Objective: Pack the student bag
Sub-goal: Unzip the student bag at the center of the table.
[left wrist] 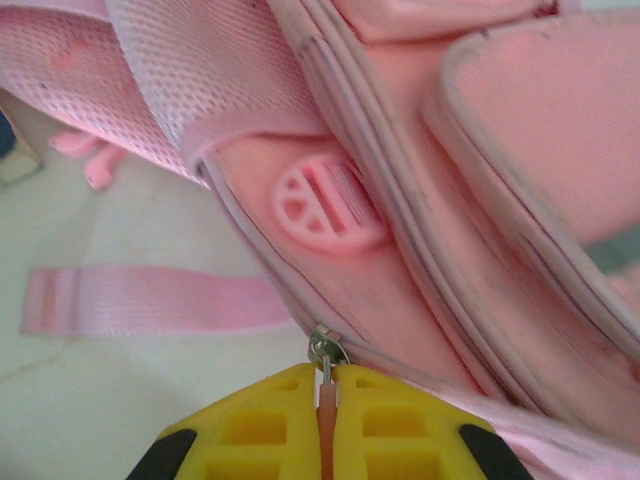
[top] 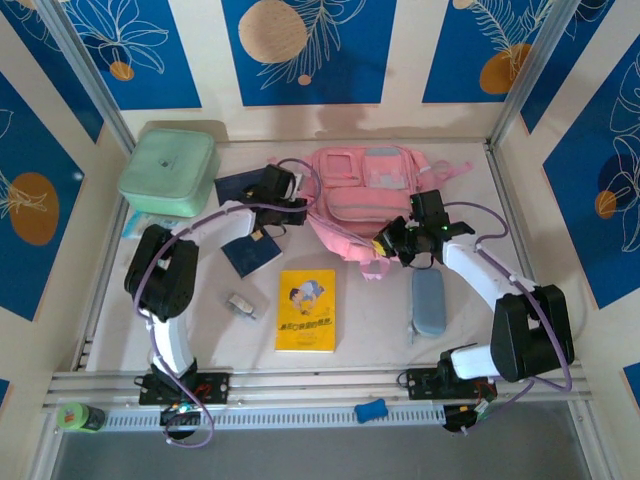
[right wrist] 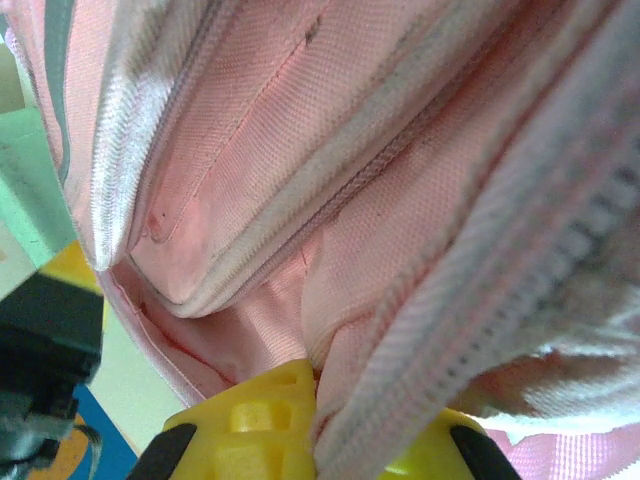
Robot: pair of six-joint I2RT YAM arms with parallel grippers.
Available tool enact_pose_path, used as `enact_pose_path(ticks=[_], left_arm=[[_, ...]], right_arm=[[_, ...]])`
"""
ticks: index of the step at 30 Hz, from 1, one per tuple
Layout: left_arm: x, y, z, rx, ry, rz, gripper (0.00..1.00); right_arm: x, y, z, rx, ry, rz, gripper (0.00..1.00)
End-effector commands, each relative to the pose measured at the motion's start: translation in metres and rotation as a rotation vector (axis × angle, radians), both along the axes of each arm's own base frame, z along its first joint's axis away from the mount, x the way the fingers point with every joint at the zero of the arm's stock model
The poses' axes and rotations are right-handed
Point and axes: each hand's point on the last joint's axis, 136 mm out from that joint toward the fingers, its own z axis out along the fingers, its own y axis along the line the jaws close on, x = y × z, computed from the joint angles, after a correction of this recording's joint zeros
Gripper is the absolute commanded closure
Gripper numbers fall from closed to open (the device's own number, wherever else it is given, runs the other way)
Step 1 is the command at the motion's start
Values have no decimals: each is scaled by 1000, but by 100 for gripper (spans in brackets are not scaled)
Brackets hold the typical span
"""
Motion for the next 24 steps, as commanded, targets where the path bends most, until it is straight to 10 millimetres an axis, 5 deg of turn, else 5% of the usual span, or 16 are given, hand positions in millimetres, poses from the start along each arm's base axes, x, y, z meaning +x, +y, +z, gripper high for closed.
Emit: enact_pose_path(ticks=[1,12,19,24], left_arm=[[40,16,16,-42,-60,86,100],[55,4,8,-40,-27,45,100],[23,5,34,-76,14,-31,69],[-27,14,51,-171,53,-23,55]], right_arm=[[-1,-8,4,-55,-34,-15,100],[16,31,5,-53,-90,57,95],[3,20,15,-104,-150,133,52],[-18,12,27,-164,-238,241,37]])
